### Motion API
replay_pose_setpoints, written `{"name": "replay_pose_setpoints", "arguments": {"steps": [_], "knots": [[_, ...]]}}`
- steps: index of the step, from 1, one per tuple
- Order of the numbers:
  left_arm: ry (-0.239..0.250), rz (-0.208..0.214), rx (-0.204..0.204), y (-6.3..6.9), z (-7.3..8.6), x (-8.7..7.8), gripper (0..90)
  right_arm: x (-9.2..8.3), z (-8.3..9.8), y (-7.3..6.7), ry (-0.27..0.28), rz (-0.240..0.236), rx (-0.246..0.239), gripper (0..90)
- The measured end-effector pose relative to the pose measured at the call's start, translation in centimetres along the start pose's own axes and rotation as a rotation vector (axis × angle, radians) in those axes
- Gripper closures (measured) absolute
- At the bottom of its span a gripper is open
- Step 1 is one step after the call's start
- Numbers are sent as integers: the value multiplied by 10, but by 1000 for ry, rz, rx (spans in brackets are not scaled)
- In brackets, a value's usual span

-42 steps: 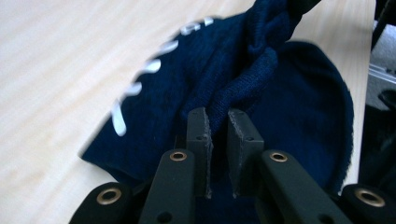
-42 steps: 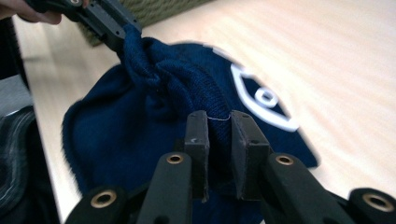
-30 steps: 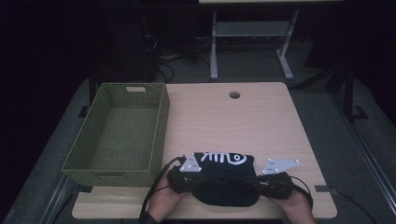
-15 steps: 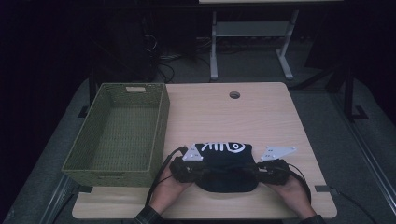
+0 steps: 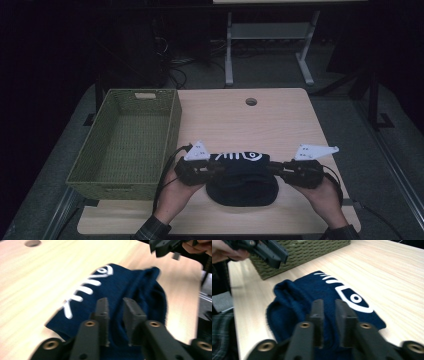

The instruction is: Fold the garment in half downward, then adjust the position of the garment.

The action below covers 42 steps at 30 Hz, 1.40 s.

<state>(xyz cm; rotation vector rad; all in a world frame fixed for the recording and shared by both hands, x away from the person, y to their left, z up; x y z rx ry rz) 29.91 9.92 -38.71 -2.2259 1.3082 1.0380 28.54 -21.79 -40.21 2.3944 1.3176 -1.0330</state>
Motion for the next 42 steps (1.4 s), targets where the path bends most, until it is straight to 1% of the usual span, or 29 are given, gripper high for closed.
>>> {"name": "replay_pose_setpoints", "arguments": {"steps": [1, 2, 3, 4, 5, 6, 10, 12, 13, 14, 15, 16, 19, 20, 21, 24, 25, 26, 28, 30, 34, 35, 37, 39, 40, 42], "knots": [[-5, -16, -2, -3, -3, 2, 806, 3, -2, 2, -6, 1, 5, 839], [-7, -30, -1, -6, -7, 5, 856, 7, -5, 4, -14, 16, -2, 875], [-8, -43, -14, -10, -10, 8, 897, 11, -6, 5, -24, 20, -4, 892], [-14, -55, -23, -14, -12, 11, 900, 15, -8, 7, -30, 18, -9, 897], [-11, -57, -46, -17, -14, 15, 900, 18, -9, 8, -38, 16, -7, 898], [-30, -64, -46, -23, -16, 18, 900, 21, -9, 8, -45, 12, -8, 899], [-59, -80, -91, -37, -17, 35, 900, 27, -2, 5, -73, -2, -1, 899], [-77, -78, -103, -41, -17, 44, 900, 29, 4, 4, -90, -16, 3, 899], [-87, -82, -108, -42, -17, 48, 900, 30, 7, 3, -94, -14, 0, 899], [-95, -78, -112, -44, -17, 52, 900, 31, 9, 1, -103, -20, 8, 899], [-102, -75, -117, -44, -17, 55, 900, 33, 12, 0, -110, -27, 1, 899], [-116, -77, -113, -45, -16, 59, 900, 34, 15, -2, -124, -33, 7, 899], [-153, -70, -112, -44, -13, 70, 900, 41, 23, -7, -156, -50, 6, 900], [-164, -69, -113, -44, -12, 73, 900, 43, 26, -9, -173, -50, 9, 899], [-178, -65, -105, -44, -11, 76, 900, 46, 29, -10, -182, -53, 4, 900], [-200, -63, -112, -45, -10, 86, 900, 54, 36, -14, -232, -45, -6, 900], [-208, -62, -111, -46, -9, 89, 900, 56, 37, -16, -240, -46, -10, 900], [-216, -59, -108, -47, -9, 92, 900, 58, 39, -18, -235, -46, -6, 900], [-225, -57, -99, -48, -10, 97, 900, 58, 40, -19, -231, -44, -18, 900], [-221, -52, -97, -49, -11, 100, 900, 59, 40, -20, -235, -42, -19, 900], [-212, -33, -86, -51, -17, 107, 900, 62, 39, -27, -239, -69, -21, 900], [-206, -28, -78, -50, -19, 109, 900, 63, 39, -30, -243, -79, -31, 900], [-211, -20, -52, -50, -23, 112, 900, 65, 38, -37, -245, -98, -46, 900], [-211, -15, -26, -49, -28, 112, 900, 66, 36, -41, -250, -109, -63, 900], [-207, -12, -22, -49, -30, 110, 900, 67, 34, -43, -244, -115, -74, 900], [-179, 1, -26, -47, -33, 103, 900, 66, 31, -46, -226, -117, -84, 900]]}}
Point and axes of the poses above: each handheld gripper's, and its own axes: x roughly forward along the jaws, z roughly out of its underside, y roughly to its right, the point moved 1 cm from there along x, roughly forward along the jaws, and after that the axes turned 11 degrees about -y, right-handed, at the moved point
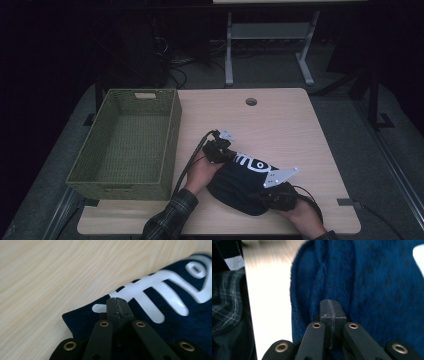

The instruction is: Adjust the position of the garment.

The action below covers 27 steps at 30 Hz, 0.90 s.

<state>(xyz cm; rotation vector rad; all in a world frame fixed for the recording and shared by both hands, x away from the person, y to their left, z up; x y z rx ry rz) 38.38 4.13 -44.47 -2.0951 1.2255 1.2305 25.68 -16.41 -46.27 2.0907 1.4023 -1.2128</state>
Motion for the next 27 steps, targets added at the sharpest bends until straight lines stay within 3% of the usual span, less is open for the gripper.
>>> {"name": "replay_pose_setpoints", "arguments": {"steps": [3, 6, 13, 17, 20, 24, 27], "knots": [[34, 9, 2, 8, 3, -15, 900, -10, -5, -1, 64, -5, 5, 900], [46, 11, 22, 19, 7, -29, 900, -20, -8, 5, 111, 31, 3, 900], [65, 25, 21, 38, 33, -50, 894, -36, -1, 30, 150, 148, 75, 900], [6, 2, 26, 42, 45, -42, 891, -34, 3, 51, 141, 217, 139, 900], [-21, 4, 16, 41, 50, -37, 892, -26, 7, 60, 101, 212, 169, 900], [-64, -31, 36, 40, 52, -29, 895, -14, 11, 62, 35, 217, 181, 900], [-78, -36, 35, 38, 55, -24, 899, -10, 12, 62, 24, 218, 182, 900]]}}
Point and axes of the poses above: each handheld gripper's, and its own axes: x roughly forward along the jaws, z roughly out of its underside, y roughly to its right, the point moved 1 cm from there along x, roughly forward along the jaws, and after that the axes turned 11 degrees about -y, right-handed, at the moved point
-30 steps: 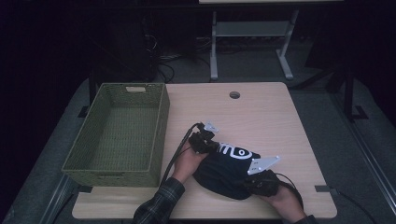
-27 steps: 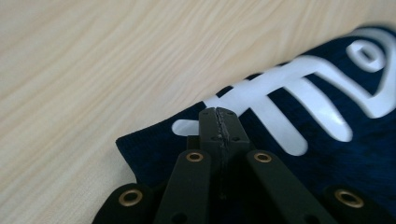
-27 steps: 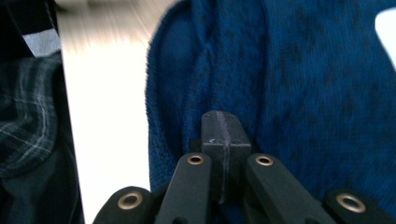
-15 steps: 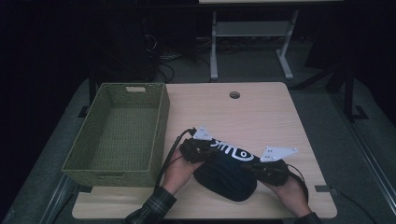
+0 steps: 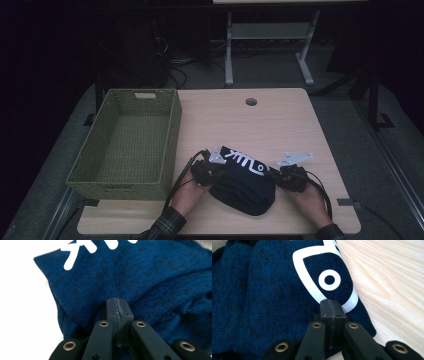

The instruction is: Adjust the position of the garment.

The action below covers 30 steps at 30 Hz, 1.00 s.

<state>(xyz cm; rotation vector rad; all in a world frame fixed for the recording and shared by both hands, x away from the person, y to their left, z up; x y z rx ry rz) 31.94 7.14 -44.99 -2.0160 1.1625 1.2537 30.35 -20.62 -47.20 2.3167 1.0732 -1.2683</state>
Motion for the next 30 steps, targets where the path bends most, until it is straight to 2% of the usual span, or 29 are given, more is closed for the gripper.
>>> {"name": "replay_pose_setpoints", "arguments": {"steps": [4, 9, 12, 16, 20, 22, 24, 27, 28, 30], "knots": [[11, 8, -10, -3, -1, -5, 887, -5, 1, -1, 21, 3, -4, 886], [60, 0, -43, -8, -6, -19, 831, -23, 9, 0, 89, 14, 22, 766], [89, -17, -63, -13, -10, -28, 773, -31, 20, 2, 105, 29, 35, 655], [122, 4, -108, -22, -16, -34, 659, -35, 36, 7, 108, 59, 45, 470], [135, 12, -152, -29, -17, -30, 485, -33, 51, 11, 100, 84, 65, 291], [143, 16, -174, -33, -17, -27, 400, -32, 54, 13, 93, 107, 73, 236], [138, 46, -200, -37, -15, -21, 327, -28, 54, 14, 79, 136, 83, 168], [126, 57, -215, -39, -12, -12, 243, -20, 53, 17, 35, 150, 102, 131], [121, 58, -214, -39, -12, -10, 215, -18, 53, 18, 21, 171, 105, 120], [119, 68, -209, -39, -10, -7, 187, -18, 53, 19, 20, 167, 113, 116]]}}
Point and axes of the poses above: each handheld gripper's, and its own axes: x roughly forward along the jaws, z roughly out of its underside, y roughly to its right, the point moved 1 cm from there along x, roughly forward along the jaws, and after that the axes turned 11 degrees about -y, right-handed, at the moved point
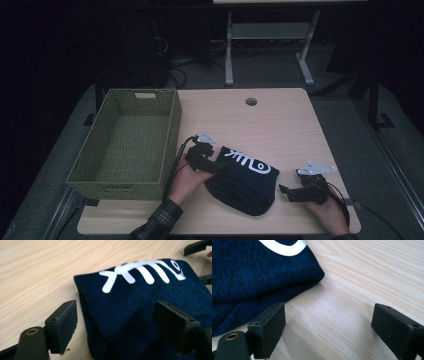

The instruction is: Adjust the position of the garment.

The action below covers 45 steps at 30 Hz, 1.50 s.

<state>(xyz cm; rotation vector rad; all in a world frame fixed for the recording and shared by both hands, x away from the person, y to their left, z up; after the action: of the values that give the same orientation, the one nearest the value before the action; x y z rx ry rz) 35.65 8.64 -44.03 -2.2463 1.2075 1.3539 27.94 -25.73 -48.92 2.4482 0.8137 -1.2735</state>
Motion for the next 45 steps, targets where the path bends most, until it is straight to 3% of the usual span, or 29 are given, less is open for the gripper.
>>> {"name": "replay_pose_setpoints", "arguments": {"steps": [8, 13, 15, 20, 22, 29, 33, 40, 42, 45], "knots": [[-13, 26, -7, -3, 7, 8, 138, 1, 0, 1, -10, -9, -3, 86], [-66, 22, 13, -5, 10, 16, 138, 1, 0, 1, -10, -9, -3, 86], [-61, 29, 4, -5, 12, 20, 137, 1, 0, 1, -11, -9, -3, 85], [-94, 18, 24, -7, 13, 23, 138, 1, -1, 1, -12, -10, -2, 85], [-83, 26, 10, -7, 15, 26, 138, 1, -1, 1, -13, -10, -2, 85], [-91, 4, 27, -6, 15, 26, 156, 1, -1, 1, -13, -10, -2, 85], [-101, 34, 49, -5, 15, 23, 283, 1, -1, 1, -12, -10, -2, 85], [-122, 10, 83, -3, 14, 22, 456, 1, -1, 1, -13, -10, -2, 85], [-116, 21, 76, -3, 14, 22, 504, 1, -1, 1, -13, -10, -2, 86], [-122, 20, 90, -2, 13, 23, 634, 1, -1, 1, -13, -10, -2, 85]]}}
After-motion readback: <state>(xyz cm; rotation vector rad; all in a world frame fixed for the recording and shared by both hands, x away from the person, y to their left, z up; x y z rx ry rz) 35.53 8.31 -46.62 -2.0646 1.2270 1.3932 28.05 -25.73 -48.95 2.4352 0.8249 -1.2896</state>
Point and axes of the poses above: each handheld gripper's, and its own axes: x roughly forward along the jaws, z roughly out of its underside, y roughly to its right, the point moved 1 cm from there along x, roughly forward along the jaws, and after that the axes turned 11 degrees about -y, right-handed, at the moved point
